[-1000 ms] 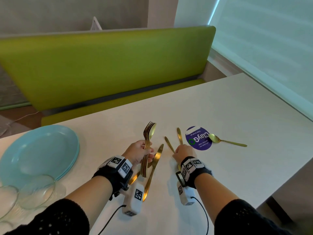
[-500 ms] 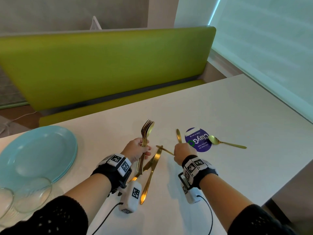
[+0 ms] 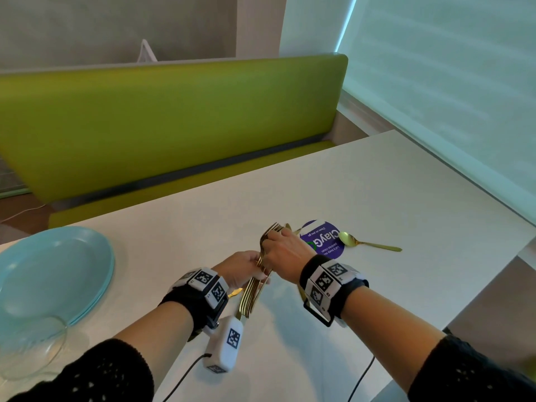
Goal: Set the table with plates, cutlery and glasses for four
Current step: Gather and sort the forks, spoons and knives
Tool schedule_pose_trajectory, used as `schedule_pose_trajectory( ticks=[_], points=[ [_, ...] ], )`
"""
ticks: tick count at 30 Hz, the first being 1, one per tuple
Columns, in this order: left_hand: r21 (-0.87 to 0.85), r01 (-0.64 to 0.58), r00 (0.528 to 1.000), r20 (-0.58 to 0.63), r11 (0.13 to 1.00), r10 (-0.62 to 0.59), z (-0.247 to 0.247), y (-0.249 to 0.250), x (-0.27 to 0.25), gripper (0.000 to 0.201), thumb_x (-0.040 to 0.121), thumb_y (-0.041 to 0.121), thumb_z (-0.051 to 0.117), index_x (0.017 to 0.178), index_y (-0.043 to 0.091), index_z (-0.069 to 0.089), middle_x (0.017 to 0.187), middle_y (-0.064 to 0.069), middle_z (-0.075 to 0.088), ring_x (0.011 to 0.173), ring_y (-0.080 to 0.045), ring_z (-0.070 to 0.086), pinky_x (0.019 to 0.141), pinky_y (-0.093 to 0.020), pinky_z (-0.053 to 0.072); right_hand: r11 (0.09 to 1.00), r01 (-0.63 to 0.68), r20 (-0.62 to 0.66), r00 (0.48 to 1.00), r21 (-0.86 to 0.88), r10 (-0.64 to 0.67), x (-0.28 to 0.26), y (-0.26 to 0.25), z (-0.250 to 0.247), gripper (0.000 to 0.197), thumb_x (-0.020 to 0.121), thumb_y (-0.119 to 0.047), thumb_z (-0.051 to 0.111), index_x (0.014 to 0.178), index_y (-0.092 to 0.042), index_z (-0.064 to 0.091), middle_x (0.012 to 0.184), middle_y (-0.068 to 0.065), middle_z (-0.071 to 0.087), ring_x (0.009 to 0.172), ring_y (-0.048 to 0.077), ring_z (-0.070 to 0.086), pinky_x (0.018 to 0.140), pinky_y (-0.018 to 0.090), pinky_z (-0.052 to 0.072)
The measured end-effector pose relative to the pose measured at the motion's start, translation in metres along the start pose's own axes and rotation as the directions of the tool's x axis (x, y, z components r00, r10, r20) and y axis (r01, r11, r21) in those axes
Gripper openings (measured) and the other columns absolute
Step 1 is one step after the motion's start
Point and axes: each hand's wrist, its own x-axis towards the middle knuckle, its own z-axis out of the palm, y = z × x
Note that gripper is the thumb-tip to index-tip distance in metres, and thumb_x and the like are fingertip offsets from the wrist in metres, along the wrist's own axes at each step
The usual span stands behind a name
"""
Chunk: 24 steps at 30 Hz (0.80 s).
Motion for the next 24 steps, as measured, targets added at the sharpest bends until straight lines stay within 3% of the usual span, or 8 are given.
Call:
schedule_pose_trajectory(
  ticks=[4, 7, 12, 15, 17, 20, 22, 24],
  points=[
    [-0.055, 0.013, 0.999, 0.035, 0.998, -0.011, 0.011, 0.000, -0.001, 0.024, 0.081, -0.015, 0.050, 0.086, 0.007, 0.056, 0.077, -0.011, 0.064, 0.067, -0.015, 0.066, 0.067, -0.028, 0.052, 0.999, 0.039, 0.020, 0.999, -0.021, -0.038, -0.004, 0.002, 0.005, 0.022, 0.093, -0.024, 0.051, 0.102, -0.016, 0.069, 0.104, 0.001, 0.062, 0.107, 0.023, 0.048, 0.088, 0.036, 0.042],
    [-0.042, -0.020, 0.999, 0.048, 0.999, 0.022, 0.016, 0.000, 0.000, 0.022, 0.080, -0.014, 0.057, 0.082, 0.008, 0.056, 0.074, -0.011, 0.064, 0.060, -0.012, 0.064, 0.062, -0.024, 0.053, 0.998, 0.064, -0.047, 0.997, -0.003, -0.064, -0.009, 0.006, 0.009, 0.018, 0.090, -0.024, 0.056, 0.099, -0.017, 0.070, 0.100, 0.001, 0.063, 0.105, 0.024, 0.052, 0.084, 0.035, 0.043],
    [-0.051, -0.043, 0.998, 0.039, 0.998, 0.045, 0.021, 0.001, 0.007, 0.021, 0.081, -0.013, 0.060, 0.079, 0.008, 0.056, 0.069, -0.008, 0.063, 0.056, -0.011, 0.063, 0.059, -0.024, 0.053, 0.999, 0.021, -0.025, 0.999, 0.044, -0.020, -0.014, 0.013, 0.017, 0.022, 0.093, -0.017, 0.050, 0.107, -0.013, 0.067, 0.110, 0.005, 0.060, 0.112, 0.025, 0.046, 0.094, 0.036, 0.040],
    [-0.052, -0.045, 0.998, 0.038, 0.998, 0.047, 0.023, 0.002, 0.011, 0.025, 0.080, -0.017, 0.056, 0.073, 0.007, 0.055, 0.064, -0.007, 0.059, 0.052, -0.011, 0.059, 0.055, -0.022, 0.049, 0.998, 0.013, -0.111, 0.994, 0.059, -0.006, -0.016, 0.016, 0.025, 0.014, 0.086, -0.014, 0.060, 0.093, -0.013, 0.071, 0.096, 0.005, 0.064, 0.099, 0.026, 0.056, 0.083, 0.036, 0.047],
    [-0.018, -0.046, 0.998, 0.036, 0.999, 0.047, 0.024, 0.004, 0.014, 0.025, 0.081, -0.017, 0.054, 0.073, 0.007, 0.056, 0.067, -0.008, 0.058, 0.051, -0.009, 0.059, 0.053, -0.019, 0.048, 0.998, -0.023, -0.160, 0.987, 0.061, 0.033, -0.015, 0.018, 0.032, 0.005, 0.071, -0.016, 0.074, 0.076, -0.017, 0.072, 0.078, 0.000, 0.065, 0.081, 0.022, 0.062, 0.069, 0.031, 0.051],
    [-0.018, -0.022, 1.000, 0.020, 1.000, 0.023, 0.026, 0.004, 0.021, 0.021, 0.082, -0.015, 0.054, 0.079, 0.004, 0.060, 0.072, -0.009, 0.059, 0.059, -0.013, 0.060, 0.056, -0.020, 0.052, 0.984, -0.054, -0.244, 0.965, 0.168, 0.095, -0.013, 0.027, 0.040, 0.022, 0.050, -0.021, 0.088, 0.058, -0.025, 0.069, 0.061, -0.007, 0.060, 0.062, 0.015, 0.061, 0.057, 0.024, 0.053],
    [-0.034, -0.009, 1.000, 0.006, 0.999, 0.010, 0.028, 0.005, 0.025, 0.019, 0.084, -0.014, 0.053, 0.082, 0.003, 0.060, 0.075, -0.009, 0.059, 0.064, -0.016, 0.060, 0.057, -0.020, 0.055, 0.958, -0.071, -0.307, 0.938, 0.278, 0.158, -0.014, 0.038, 0.048, 0.022, 0.051, -0.020, 0.090, 0.060, -0.022, 0.070, 0.060, -0.006, 0.061, 0.060, 0.016, 0.061, 0.056, 0.028, 0.056],
    [-0.073, 0.000, 1.000, -0.017, 0.997, -0.001, 0.028, 0.005, 0.029, 0.020, 0.085, -0.015, 0.051, 0.086, 0.003, 0.060, 0.078, -0.010, 0.059, 0.068, -0.018, 0.060, 0.058, -0.021, 0.056, 0.910, -0.132, -0.320, 0.908, 0.393, 0.270, -0.020, 0.057, 0.052, 0.016, 0.061, -0.015, 0.086, 0.070, -0.017, 0.073, 0.068, 0.000, 0.065, 0.067, 0.022, 0.063, 0.061, 0.035, 0.057]
  ],
)
